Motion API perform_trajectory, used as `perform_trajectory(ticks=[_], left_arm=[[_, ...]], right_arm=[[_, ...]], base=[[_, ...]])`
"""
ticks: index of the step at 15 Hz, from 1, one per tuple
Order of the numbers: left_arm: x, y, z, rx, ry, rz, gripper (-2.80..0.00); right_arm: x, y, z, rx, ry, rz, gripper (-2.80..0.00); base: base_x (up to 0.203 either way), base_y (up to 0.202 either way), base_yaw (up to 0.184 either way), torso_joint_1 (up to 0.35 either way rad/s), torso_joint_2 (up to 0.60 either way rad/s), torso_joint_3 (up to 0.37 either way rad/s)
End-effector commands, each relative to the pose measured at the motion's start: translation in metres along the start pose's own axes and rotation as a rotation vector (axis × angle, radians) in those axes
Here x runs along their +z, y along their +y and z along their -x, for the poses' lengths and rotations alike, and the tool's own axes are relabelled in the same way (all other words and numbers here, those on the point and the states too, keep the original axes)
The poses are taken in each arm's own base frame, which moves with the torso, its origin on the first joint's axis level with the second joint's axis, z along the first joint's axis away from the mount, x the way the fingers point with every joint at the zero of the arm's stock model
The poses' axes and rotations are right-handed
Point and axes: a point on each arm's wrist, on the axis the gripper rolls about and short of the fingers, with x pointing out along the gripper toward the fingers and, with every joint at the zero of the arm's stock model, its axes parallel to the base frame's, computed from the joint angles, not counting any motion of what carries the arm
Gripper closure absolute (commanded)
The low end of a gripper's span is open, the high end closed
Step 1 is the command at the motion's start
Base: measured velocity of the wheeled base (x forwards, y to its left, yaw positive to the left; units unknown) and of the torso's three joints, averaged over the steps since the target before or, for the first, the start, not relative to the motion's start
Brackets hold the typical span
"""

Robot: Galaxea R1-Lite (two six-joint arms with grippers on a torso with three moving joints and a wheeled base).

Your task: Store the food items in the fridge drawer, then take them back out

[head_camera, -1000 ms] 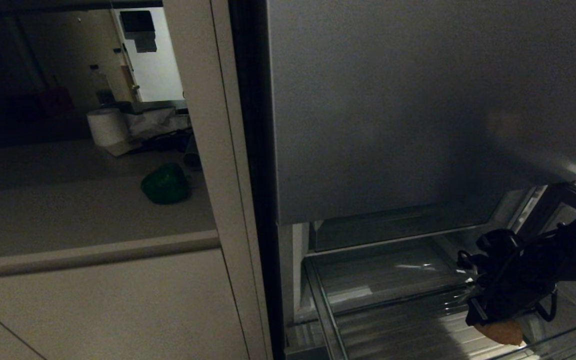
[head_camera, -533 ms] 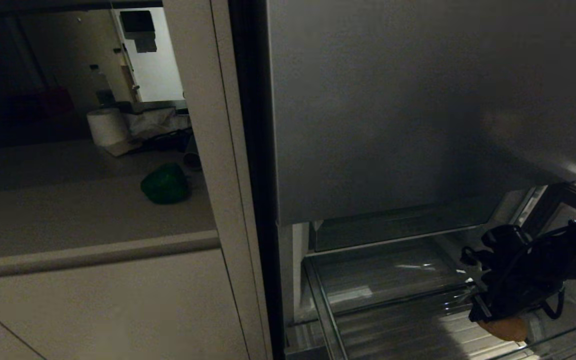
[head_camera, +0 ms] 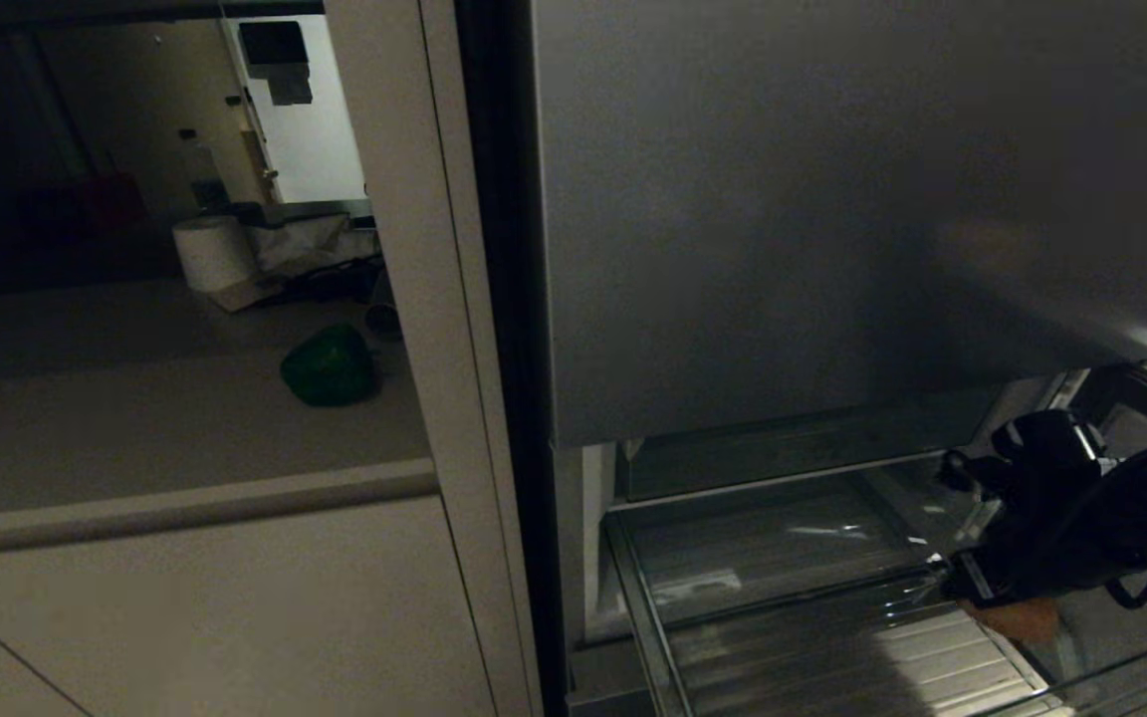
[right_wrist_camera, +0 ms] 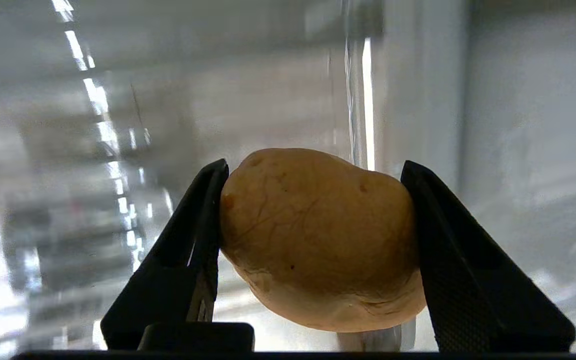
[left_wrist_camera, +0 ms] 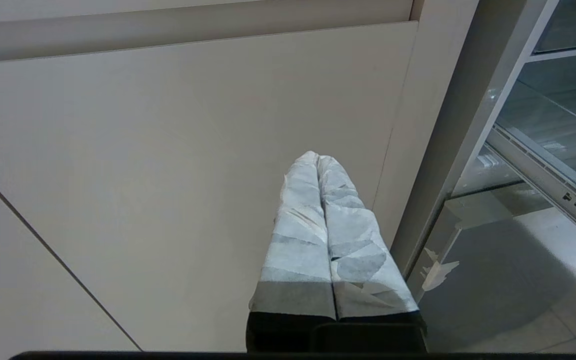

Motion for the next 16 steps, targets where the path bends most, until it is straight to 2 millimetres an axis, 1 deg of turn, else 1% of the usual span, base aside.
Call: perform_trajectory(ticks=[1,4,6,8,10,13,16], left_arm=[[0.0,0.0,0.0,0.001,0.001,0.0,0.0],[0.0,0.0,0.0,0.001,0.001,0.0,0.0],[0.0,0.0,0.0,0.001,0.001,0.0,0.0],[0.0,0.0,0.0,0.001,0.001,0.0,0.0],[0.0,0.0,0.0,0.001,0.001,0.0,0.0],[0.0,0.0,0.0,0.001,0.001,0.0,0.0],[0.0,0.0,0.0,0.001,0.001,0.0,0.0]], right_arm=[[0.004,0.005,0.023,-0.008,-0.152,-0.003,0.0],[-0.002,0.011,0.039,-0.004,-0.254,-0.008,0.0],[-0.011,0.011,0.058,0.001,-0.313,-0.018,0.0],[-0.024,0.01,0.079,-0.001,-0.366,-0.025,0.0],[-0.039,0.011,0.099,0.003,-0.419,-0.023,0.0],[-0.07,0.011,0.13,0.002,-0.519,-0.031,0.0],[-0.106,0.006,0.172,0.005,-0.725,-0.088,0.0]], base=[[0.0,0.0,0.0,0.0,0.0,0.0],[0.0,0.0,0.0,0.0,0.0,0.0],[0.0,0.0,0.0,0.0,0.0,0.0],[0.0,0.0,0.0,0.0,0.0,0.0],[0.0,0.0,0.0,0.0,0.0,0.0],[0.0,0.0,0.0,0.0,0.0,0.0],[0.0,0.0,0.0,0.0,0.0,0.0]])
